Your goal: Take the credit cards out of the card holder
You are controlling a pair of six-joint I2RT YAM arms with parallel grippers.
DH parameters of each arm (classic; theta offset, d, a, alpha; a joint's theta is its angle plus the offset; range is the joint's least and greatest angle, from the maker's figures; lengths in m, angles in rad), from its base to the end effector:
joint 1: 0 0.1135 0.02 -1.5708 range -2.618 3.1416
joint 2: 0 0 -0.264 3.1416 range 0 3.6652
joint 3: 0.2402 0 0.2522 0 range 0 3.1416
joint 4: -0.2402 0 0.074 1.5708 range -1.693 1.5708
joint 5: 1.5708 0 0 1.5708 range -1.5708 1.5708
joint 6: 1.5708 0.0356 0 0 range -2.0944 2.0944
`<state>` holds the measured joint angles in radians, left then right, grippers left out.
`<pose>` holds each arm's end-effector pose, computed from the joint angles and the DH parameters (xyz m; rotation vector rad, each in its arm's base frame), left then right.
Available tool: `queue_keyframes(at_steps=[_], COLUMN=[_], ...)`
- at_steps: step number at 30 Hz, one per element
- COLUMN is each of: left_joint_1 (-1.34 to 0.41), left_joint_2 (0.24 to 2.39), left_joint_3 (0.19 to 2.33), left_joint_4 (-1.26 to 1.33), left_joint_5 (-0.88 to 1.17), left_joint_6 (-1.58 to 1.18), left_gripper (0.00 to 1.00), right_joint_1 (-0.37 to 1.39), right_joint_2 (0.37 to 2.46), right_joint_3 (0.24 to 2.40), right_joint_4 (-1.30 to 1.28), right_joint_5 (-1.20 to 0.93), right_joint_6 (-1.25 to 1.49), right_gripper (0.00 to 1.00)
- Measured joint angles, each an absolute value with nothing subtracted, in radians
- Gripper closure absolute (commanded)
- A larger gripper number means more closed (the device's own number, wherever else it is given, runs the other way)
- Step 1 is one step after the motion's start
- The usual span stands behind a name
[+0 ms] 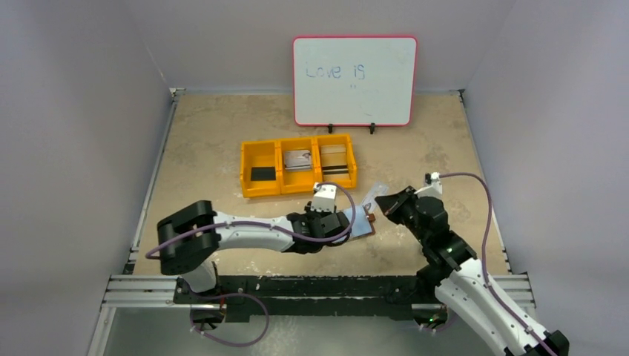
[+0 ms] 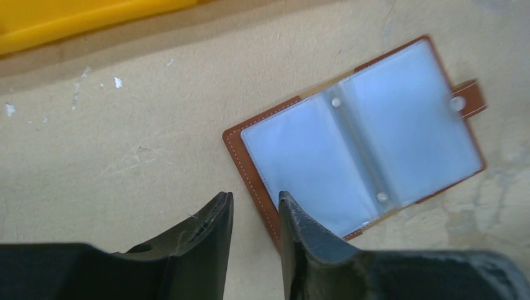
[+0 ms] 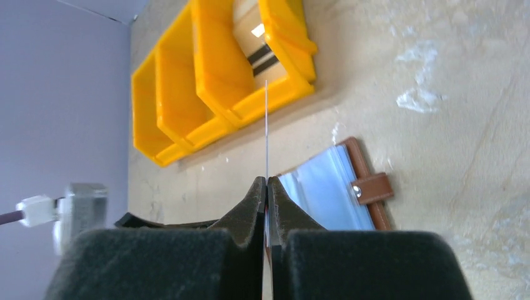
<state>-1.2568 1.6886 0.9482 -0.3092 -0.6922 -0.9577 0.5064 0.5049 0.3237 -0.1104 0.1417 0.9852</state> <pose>0.1213 -0.3000 0.1668 0.1239 2.3050 -0.1776 0.1295 0.0661 0.2247 0.5642 1.8758 0.8855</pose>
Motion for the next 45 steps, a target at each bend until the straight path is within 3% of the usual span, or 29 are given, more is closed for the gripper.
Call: queue_keyframes(at_steps=[11, 13, 16, 20, 28, 32, 38, 45], left_joint_1=[-1.244, -1.216, -1.163, -1.089, -0.865, -0.743, -0.614, -0.609], left_joint_2=[1.459, 1.428, 1.372, 1.242, 0.979, 0.976, 0.884, 0.821], left_joint_3=[0.933, 0.903, 0.854, 0.807, 0.805, 0.863, 0.935, 0.884], left_joint_4=[-0.412, -0.448, -0.506, -0.583, -0.702, -0.795, -0.828, -0.830], left_joint_5=[-0.820, -0.834, -0.848, -0.863, -0.871, -0.864, -0.898, -0.944], left_joint_6=[-0.989, -1.004, -1.014, -1.019, -0.932, -0.879, -0.792, -0.803], left_gripper=[0.56, 0.51, 0.34, 0.29, 0.23, 0.23, 0.22, 0.20], right_joint_1=[0.506, 0.506, 0.506, 0.506, 0.524, 0.586, 0.835, 0.895], right_joint_2=[0.626, 0.665, 0.704, 0.731, 0.807, 0.891, 1.021, 1.253], right_joint_3=[0.346, 0.345, 0.340, 0.338, 0.404, 0.522, 0.680, 0.846], right_joint_4=[0.112, 0.170, 0.240, 0.316, 0.398, 0.387, 0.377, 0.328], right_joint_5=[0.084, 0.049, -0.005, -0.081, -0.214, -0.215, -0.067, 0.082], right_joint_6=[0.784, 0.763, 0.737, 0.688, 0.482, 0.345, 0.051, -0.236], right_gripper=[1.00, 1.00, 1.00, 1.00, 1.00, 1.00, 1.00, 1.00])
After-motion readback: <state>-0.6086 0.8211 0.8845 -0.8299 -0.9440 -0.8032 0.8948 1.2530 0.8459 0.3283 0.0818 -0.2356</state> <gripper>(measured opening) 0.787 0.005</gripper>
